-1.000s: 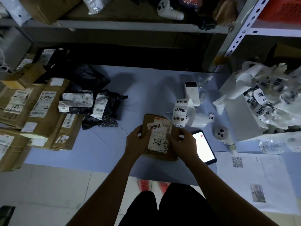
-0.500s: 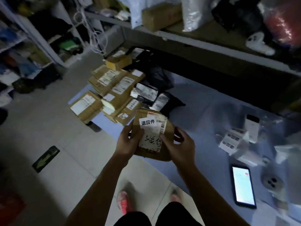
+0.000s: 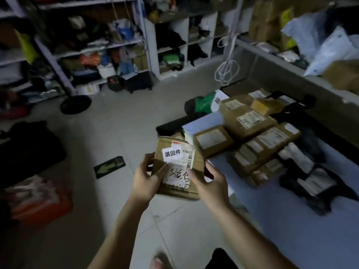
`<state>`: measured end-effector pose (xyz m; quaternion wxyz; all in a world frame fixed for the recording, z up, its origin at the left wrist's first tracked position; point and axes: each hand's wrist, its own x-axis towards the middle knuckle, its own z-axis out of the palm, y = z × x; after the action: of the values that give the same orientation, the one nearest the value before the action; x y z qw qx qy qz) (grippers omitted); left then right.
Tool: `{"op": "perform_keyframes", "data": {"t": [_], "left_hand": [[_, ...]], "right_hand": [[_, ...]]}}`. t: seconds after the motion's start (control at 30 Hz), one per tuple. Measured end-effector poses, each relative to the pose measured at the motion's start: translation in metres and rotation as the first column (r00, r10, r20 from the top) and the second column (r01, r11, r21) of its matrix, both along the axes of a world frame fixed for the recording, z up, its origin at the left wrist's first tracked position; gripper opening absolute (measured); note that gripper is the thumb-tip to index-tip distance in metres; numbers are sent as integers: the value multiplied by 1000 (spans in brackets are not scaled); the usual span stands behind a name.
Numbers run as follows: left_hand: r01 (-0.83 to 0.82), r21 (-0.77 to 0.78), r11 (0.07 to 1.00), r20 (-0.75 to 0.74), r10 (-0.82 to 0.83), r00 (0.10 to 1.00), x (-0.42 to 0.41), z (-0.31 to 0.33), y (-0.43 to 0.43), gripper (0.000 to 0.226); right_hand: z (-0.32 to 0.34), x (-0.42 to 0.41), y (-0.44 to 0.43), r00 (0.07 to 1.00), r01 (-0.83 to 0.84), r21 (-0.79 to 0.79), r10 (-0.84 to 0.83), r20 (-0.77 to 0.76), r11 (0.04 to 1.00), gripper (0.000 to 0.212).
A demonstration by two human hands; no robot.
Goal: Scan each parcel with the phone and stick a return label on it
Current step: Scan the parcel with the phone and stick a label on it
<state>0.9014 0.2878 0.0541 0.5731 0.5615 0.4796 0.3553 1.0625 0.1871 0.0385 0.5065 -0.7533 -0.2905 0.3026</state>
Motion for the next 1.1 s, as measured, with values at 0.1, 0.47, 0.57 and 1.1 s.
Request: {"op": "perform_keyframes", "data": {"t": [0.1, 0.47, 0.57, 1.1], "left_hand": [[-40, -14, 999, -19, 40, 999, -50, -9, 56, 27], [143, -163, 976, -83, -158, 984, -32, -91, 304, 48], [200, -196, 960, -138, -229, 964, 3, -120, 375, 53], [782, -189, 594, -446, -761, 470, 214, -291, 687, 80]], "right_hand": [[-7, -44, 64, 995, -100, -60, 99, -31, 993, 59], [-76, -30, 301, 995, -44, -263, 18, -102, 964, 58], [-100, 0, 367, 977, 18, -274, -75, -201, 962, 49], [-274, 122, 616, 736, 392, -603, -631, -247, 694, 57]]}}
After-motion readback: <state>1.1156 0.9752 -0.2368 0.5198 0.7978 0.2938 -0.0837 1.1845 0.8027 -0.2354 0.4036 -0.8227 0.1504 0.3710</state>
